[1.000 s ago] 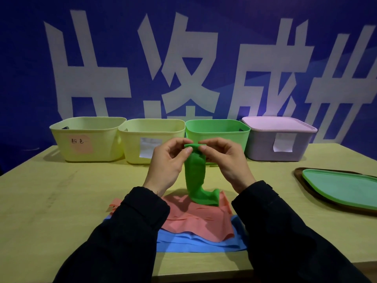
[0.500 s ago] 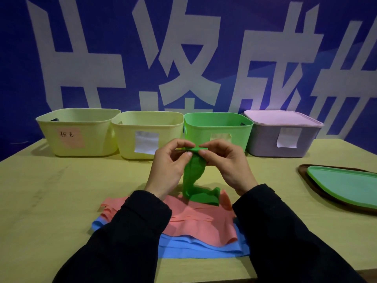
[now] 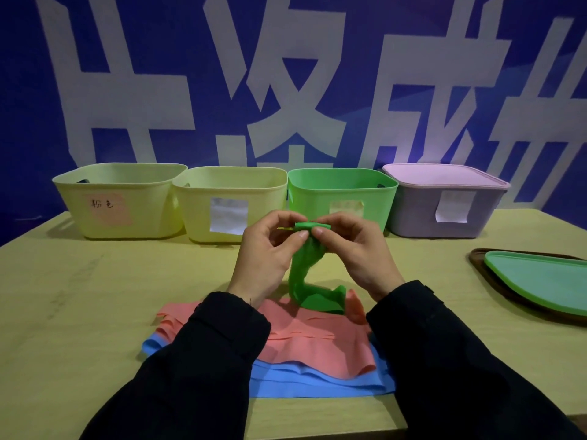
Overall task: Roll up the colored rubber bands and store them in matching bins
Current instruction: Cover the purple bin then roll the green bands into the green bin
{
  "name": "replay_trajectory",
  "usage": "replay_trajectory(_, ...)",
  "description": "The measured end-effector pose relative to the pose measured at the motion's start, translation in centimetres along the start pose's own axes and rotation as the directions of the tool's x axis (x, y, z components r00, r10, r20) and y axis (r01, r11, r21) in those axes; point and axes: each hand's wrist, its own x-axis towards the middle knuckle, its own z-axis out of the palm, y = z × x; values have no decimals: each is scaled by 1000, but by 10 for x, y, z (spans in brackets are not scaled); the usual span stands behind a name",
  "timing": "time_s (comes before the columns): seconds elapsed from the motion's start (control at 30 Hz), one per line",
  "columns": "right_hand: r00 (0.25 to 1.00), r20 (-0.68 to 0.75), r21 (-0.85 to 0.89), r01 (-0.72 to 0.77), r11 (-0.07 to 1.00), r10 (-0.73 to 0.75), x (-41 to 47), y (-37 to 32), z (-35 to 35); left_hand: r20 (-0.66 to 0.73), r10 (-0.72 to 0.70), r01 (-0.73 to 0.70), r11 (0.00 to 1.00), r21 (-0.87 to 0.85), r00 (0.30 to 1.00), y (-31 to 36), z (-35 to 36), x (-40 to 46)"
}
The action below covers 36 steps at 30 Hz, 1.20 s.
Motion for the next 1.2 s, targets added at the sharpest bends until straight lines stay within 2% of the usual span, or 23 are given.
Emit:
replay_trajectory(0.1,993,-94,-39,67,997,-71,-1,-3,-1,-100,63,-47,986,157,993,-1,1,-2)
replay_trajectory(0.17,980,-138,-111,131,985,-146,-2,-4,-2,-90,69,-50,978,203,994,0,0,-4)
replay_trajectory(0.23,962,-140,-221,201,954,-235,-5,-6,2,-20,-27,29,994,105,999,1,4,-6)
replay_trajectory(0.3,949,-75,-322,267,908,-305,-9,-9,9,-1,-133,133,990,-53,991,4,8,-5)
replay_trajectory(0.4,936,12,-381,329,864,-351,-12,-13,14,-18,-172,166,968,-188,985,3,4,-3)
replay_trajectory(0.53,977,-20,-186,204,961,-211,-3,-21,2,94,-110,118,990,-81,989,1,-2,-2)
replay_trajectory(0.63,987,158,-77,23,997,-11,0,-18,-9,199,-78,86,996,-32,977,1,0,-4)
replay_trajectory(0.7,974,218,3,-69,998,66,0,-13,-10,218,-60,59,998,8,974,2,0,-5)
replay_trajectory(0.8,980,188,126,-88,988,63,-2,-10,-10,153,-23,14,998,61,988,3,-4,-4)
replay_trajectory(0.97,997,75,93,-44,995,37,-3,-16,-10,99,-22,12,995,94,995,0,-6,-3)
replay_trajectory(1.07,988,120,162,-120,980,101,-6,-22,-6,102,5,-11,998,57,995,2,-6,-3)
replay_trajectory(1.2,980,137,92,-155,984,141,-7,-23,-7,86,3,-4,1000,10,996,4,-10,0)
